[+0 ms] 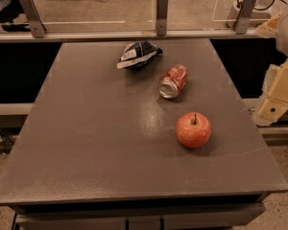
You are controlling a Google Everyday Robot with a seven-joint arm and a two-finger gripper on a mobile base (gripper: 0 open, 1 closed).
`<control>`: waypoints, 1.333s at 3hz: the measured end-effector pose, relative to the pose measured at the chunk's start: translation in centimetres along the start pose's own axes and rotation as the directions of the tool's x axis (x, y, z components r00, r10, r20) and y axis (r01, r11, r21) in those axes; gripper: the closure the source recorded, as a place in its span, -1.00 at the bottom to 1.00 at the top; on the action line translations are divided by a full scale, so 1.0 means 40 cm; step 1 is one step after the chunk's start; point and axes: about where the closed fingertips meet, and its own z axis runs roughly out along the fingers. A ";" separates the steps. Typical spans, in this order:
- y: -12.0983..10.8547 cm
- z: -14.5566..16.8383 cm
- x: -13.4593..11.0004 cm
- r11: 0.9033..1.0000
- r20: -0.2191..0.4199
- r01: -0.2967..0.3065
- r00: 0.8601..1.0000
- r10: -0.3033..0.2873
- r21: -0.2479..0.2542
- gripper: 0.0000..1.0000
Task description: Pick apple
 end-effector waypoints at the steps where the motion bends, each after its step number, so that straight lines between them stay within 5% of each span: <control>1: 0.000 0.000 0.000 1.000 0.000 0.000 1.000 0.000 0.000 -1.00; 4: 0.045 0.229 0.001 0.987 -0.022 -0.025 1.000 0.022 -0.156 -1.00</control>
Offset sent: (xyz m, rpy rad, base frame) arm 0.0200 0.0155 -0.0455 0.0376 0.0710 0.0177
